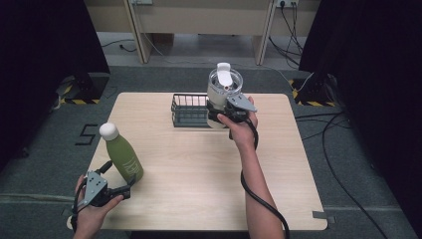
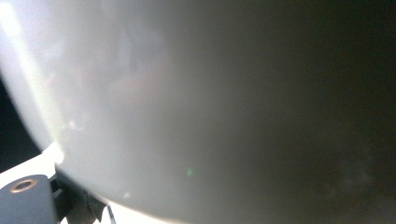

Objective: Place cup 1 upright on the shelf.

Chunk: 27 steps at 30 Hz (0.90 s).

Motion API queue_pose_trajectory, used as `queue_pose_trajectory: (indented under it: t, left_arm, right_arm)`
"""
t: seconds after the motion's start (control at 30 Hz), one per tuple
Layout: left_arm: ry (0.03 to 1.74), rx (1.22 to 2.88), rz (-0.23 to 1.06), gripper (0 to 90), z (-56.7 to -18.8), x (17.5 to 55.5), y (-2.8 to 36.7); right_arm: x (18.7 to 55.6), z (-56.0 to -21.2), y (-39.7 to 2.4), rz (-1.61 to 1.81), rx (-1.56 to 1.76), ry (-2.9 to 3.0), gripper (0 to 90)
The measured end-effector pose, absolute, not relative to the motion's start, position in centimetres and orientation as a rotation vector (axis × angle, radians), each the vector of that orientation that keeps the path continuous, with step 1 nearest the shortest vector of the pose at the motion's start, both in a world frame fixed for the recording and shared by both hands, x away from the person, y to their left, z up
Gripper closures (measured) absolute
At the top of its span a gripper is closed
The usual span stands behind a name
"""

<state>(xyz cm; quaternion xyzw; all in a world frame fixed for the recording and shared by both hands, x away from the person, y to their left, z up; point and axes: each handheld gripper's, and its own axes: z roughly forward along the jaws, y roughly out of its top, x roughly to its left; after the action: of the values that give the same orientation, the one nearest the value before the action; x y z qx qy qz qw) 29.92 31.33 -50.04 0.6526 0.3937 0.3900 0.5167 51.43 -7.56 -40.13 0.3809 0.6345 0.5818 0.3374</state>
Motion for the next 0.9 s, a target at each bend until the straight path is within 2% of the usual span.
queue_pose_trajectory:
  t: [0.9]
  left_arm:
    - [0.944,1.563,0.935,5.9,-50.0,29.9,31.3]
  right_arm:
    - [52.3,-38.9,-7.9,1.502,0.995,1.632,9.6]
